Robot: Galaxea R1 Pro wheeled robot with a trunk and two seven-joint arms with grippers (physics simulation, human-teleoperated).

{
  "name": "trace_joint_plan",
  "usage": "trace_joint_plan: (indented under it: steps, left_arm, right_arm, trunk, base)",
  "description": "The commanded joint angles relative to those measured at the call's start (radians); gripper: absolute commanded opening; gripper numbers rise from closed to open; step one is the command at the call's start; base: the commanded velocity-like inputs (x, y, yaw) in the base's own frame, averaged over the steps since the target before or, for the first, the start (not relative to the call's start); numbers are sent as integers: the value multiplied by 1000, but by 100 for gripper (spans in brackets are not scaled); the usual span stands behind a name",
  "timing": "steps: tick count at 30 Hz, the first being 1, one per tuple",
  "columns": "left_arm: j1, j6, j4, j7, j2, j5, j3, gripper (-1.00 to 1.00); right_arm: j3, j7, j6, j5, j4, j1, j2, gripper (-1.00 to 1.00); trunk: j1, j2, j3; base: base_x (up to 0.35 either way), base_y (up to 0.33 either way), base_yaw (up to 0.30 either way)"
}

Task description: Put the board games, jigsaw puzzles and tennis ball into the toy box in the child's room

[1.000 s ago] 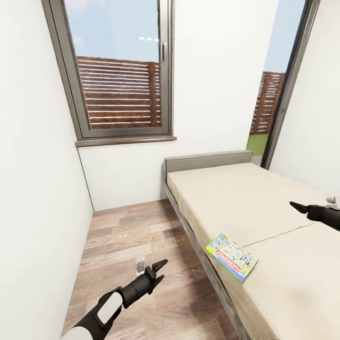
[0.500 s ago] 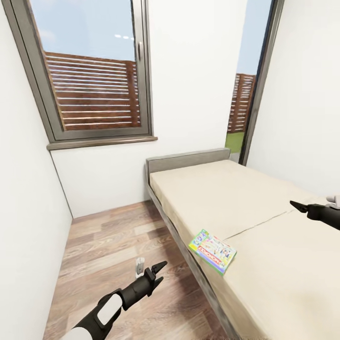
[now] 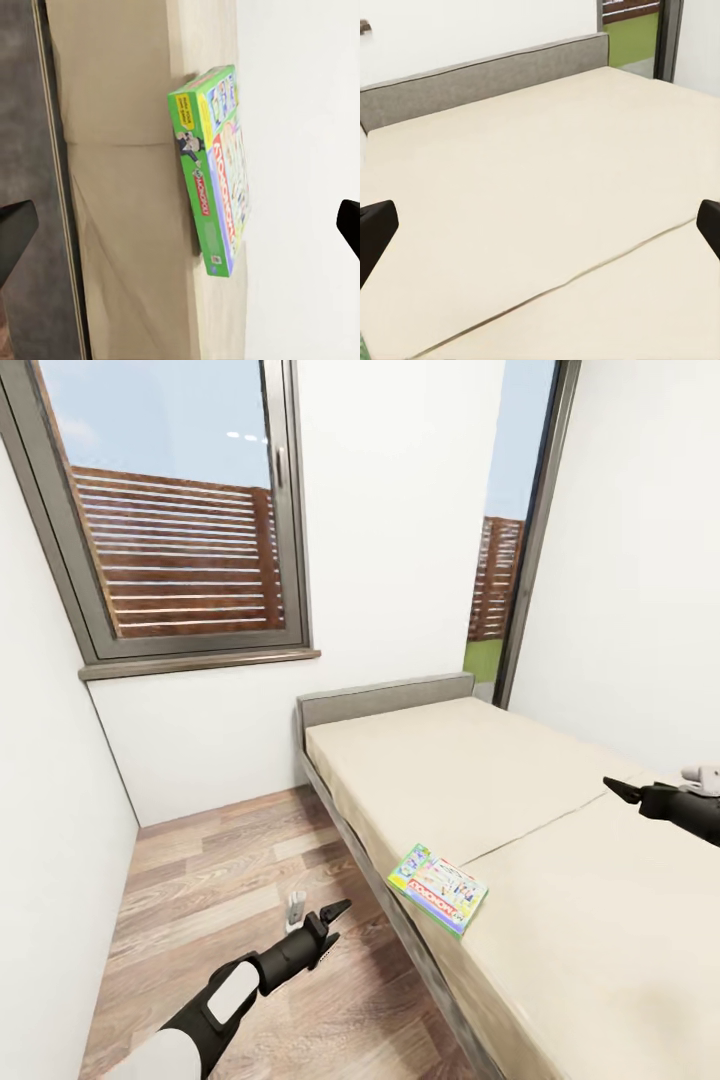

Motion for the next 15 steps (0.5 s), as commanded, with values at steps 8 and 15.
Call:
trace_joint_plan:
  steps: [8,15]
  left_arm:
    - [-59,5,1,26,27,13,-3,100]
    - [-80,4,1,32,39,15,-2,100]
  right_arm:
    - [-2,2,8,-2,-22,-1,17,100]
    - [0,3,8,-5,-38,0,23,100]
  trunk:
    - [0,0,-1]
    - [0,0,-1]
  base:
    - [0,0,-14]
    - [0,0,-3]
